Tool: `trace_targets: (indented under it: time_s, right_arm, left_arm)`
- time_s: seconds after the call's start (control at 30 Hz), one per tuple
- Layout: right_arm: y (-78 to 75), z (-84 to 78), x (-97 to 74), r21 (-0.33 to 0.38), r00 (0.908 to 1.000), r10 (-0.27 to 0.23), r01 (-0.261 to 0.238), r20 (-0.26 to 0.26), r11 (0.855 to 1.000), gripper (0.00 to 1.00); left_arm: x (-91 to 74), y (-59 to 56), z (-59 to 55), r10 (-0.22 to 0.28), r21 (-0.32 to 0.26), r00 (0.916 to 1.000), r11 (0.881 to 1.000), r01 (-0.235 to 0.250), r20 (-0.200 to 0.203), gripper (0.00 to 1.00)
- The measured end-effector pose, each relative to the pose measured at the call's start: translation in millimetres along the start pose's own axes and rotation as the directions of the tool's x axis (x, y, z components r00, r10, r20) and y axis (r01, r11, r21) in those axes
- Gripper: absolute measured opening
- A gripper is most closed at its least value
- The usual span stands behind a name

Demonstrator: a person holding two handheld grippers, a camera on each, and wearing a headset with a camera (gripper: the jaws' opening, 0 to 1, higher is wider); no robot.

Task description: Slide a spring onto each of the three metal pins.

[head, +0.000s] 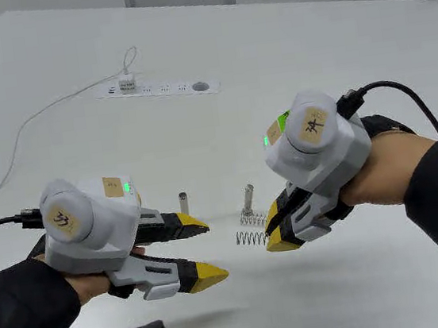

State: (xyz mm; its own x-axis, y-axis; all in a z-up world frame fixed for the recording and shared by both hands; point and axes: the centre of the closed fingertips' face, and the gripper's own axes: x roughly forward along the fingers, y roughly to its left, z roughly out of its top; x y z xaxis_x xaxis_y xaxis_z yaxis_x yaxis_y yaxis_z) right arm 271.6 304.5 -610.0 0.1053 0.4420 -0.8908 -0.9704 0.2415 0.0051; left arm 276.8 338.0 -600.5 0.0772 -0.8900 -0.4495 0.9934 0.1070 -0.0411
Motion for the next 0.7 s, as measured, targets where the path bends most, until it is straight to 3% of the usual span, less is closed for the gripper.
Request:
trace_targets:
  time_s: [0.23,0.7]
  right_arm:
    - [9.6,15.2,3.0,-0.051,0.9997,0.022,-0.021,0.007,0.998,0.11]
    - [17.2,19.7,3.0,-0.102,0.9993,0.036,-0.035,0.008,0.994,0.11]
  left_arm:
    - [2.5,-2.4,2.2,-0.014,0.021,0.9999,1.0,0.013,0.01,0.33]
    - [5.1,-14.5,7.7,-0.055,0.076,0.9981,0.996,0.053,0.027,0.14]
